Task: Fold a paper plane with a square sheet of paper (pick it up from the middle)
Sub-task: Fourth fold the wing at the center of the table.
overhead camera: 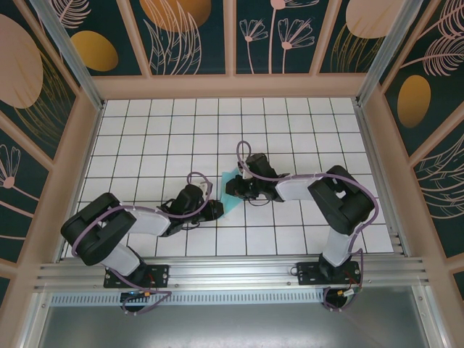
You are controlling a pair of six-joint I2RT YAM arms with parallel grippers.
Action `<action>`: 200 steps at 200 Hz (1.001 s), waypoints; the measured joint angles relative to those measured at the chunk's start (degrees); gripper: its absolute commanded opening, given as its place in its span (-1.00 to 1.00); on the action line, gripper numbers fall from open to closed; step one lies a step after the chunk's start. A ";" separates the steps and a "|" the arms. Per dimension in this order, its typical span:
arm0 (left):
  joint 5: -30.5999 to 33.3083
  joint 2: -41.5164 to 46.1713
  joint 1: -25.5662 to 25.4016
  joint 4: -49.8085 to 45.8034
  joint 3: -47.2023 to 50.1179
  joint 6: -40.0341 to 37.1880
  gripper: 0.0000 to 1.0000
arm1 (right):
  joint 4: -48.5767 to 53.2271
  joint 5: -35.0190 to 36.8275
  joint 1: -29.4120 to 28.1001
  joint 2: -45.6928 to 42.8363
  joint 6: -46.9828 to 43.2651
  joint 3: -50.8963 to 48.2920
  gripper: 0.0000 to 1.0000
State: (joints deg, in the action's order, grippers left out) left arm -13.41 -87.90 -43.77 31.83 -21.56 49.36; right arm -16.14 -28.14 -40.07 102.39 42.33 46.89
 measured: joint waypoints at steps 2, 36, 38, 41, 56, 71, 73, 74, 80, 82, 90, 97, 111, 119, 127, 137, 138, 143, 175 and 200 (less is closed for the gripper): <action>0.07 0.11 0.00 -0.07 0.04 0.00 -0.60 | 0.00 0.00 0.00 0.00 0.00 0.00 -0.64; 0.35 0.83 0.00 -0.83 0.17 -0.24 -0.61 | 0.07 0.00 0.00 0.02 0.00 0.59 -0.64; 0.35 0.83 0.00 -0.90 0.17 -0.24 -0.62 | 0.09 0.00 0.00 0.02 0.00 0.66 -0.64; 0.35 0.83 0.00 -1.01 0.17 -0.28 -0.63 | 0.04 0.00 0.00 0.02 -0.02 0.74 -0.64; 0.33 0.83 0.00 -1.46 0.20 -0.68 -0.64 | 0.07 0.00 0.02 0.02 -0.02 1.03 -0.64; 0.31 0.81 0.00 -1.84 0.20 -1.14 -0.74 | 0.09 0.02 0.00 0.02 -0.02 1.07 -0.64; 0.31 0.81 0.00 -1.86 0.20 -1.38 -0.74 | 0.11 0.02 0.00 0.02 -0.02 1.07 -0.64; 0.31 0.81 0.00 -1.88 0.20 -1.44 -0.74 | 0.13 0.02 0.00 0.02 -0.02 1.07 -0.64; 0.31 0.81 0.00 -2.01 0.20 -1.66 -0.74 | 0.22 0.04 0.00 0.02 -0.02 1.07 -0.64; 0.33 0.81 0.00 -2.05 0.20 -1.70 -0.75 | 0.24 0.04 0.00 0.02 -0.02 1.07 -0.64; 0.31 0.81 0.00 -2.12 0.17 -1.95 -0.79 | 0.28 0.07 0.00 0.02 -0.02 1.07 -0.64; 0.31 0.79 0.00 -2.14 0.15 -2.19 -0.81 | 0.33 0.13 0.00 0.02 -0.02 1.07 -0.64; 0.31 0.72 0.00 -2.64 -0.11 -2.80 -0.92 | 0.50 0.17 0.00 0.02 -0.02 1.07 -0.64; 0.31 0.61 0.00 -3.15 -0.42 -3.39 -0.94 | 0.57 0.20 0.00 0.02 -0.02 1.07 -0.64; 0.31 0.50 0.00 -3.41 -0.70 -3.76 -0.98 | 0.59 0.20 0.00 0.02 -0.02 1.07 -0.64; 0.31 0.44 0.00 -3.65 -0.90 -4.20 -1.00 | 0.70 0.22 0.00 0.02 -0.02 1.07 -0.63; 0.31 0.44 0.00 -3.65 -0.92 -4.24 -1.00 | 0.70 0.22 0.00 0.02 -0.02 1.07 -0.63; 0.28 0.42 0.00 -3.76 -0.98 -4.42 -1.00 | 0.81 0.22 0.00 0.02 -0.02 1.07 -0.63; 0.28 0.17 0.00 -4.00 -1.16 -5.03 -1.00 | 1.79 0.70 0.00 -0.28 -0.11 1.05 -0.60; -0.13 0.11 0.00 -3.98 -1.16 -5.03 -1.00 | 2.89 1.81 0.00 -2.67 -0.46 0.02 -0.56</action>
State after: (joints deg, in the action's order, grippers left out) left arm -13.54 -87.79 -43.77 27.86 -22.72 44.34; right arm -13.26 -26.33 -40.07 99.72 41.87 46.92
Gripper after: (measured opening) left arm 0.048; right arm 0.214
